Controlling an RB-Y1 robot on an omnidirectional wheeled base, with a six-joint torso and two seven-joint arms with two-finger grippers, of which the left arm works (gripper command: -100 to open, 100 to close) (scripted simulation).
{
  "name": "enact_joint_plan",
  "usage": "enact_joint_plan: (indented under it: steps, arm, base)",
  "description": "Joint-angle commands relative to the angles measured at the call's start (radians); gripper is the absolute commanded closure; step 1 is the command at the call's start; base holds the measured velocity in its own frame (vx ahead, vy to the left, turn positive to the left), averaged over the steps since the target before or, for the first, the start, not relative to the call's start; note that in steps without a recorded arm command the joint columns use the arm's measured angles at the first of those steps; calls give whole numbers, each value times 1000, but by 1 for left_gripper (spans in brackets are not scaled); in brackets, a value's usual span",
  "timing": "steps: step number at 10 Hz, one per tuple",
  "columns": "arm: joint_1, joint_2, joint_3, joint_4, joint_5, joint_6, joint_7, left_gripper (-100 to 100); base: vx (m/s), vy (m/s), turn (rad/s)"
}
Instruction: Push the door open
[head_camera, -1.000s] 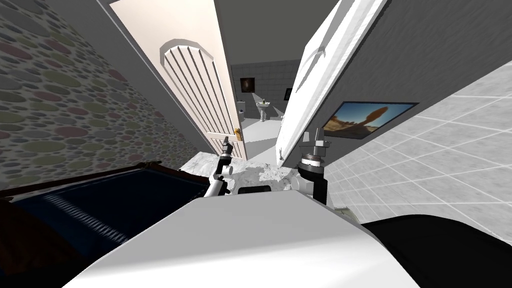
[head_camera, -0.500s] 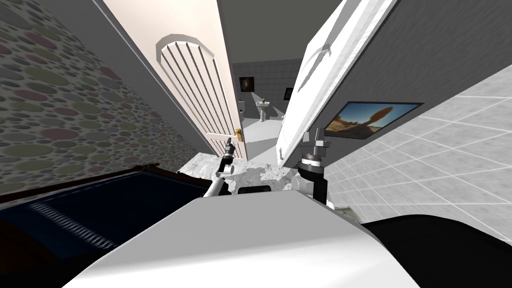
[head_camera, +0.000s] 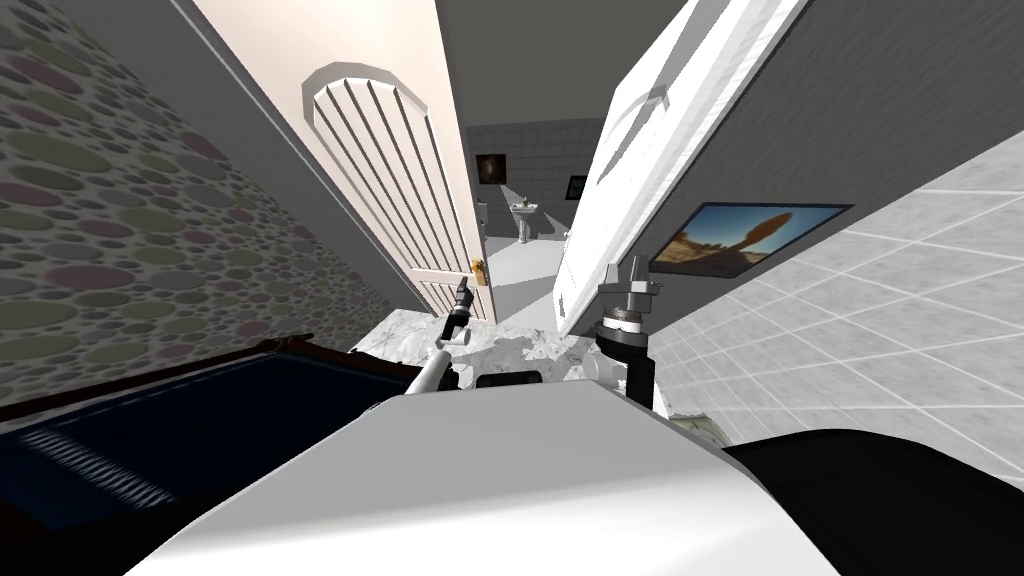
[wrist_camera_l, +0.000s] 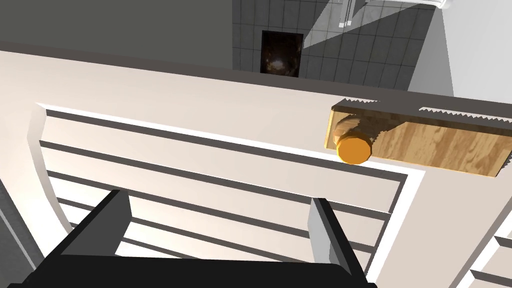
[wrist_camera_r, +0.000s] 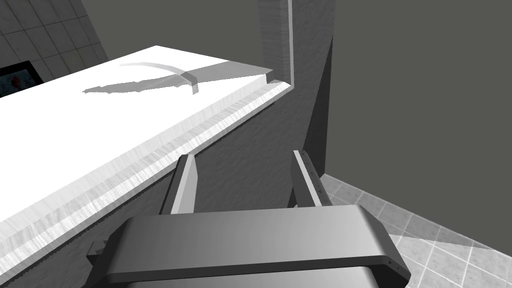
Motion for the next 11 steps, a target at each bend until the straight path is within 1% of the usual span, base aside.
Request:
enact_joint_plan:
  steps: [1,3,4,9,10,11]
  arm:
    - [-14,0,-2,36,0,-1,3,-100]
    - [-53,2,-9,95,2,4,11,-100]
    - [-53,2,-9,106,2,4,11,-100]
    - [-139,5,-23,257,6,16,28,-100]
    - [-139,5,-23,262,6,16,28,-100]
    - [-155,5,-26,291,7,18,32,-100]
  base:
    - [63,71,-21]
    - [56,65,-33]
    - [44,69,-21]
    - [65,85,-40]
    - [53,62,-15]
    - [43,47,-19]
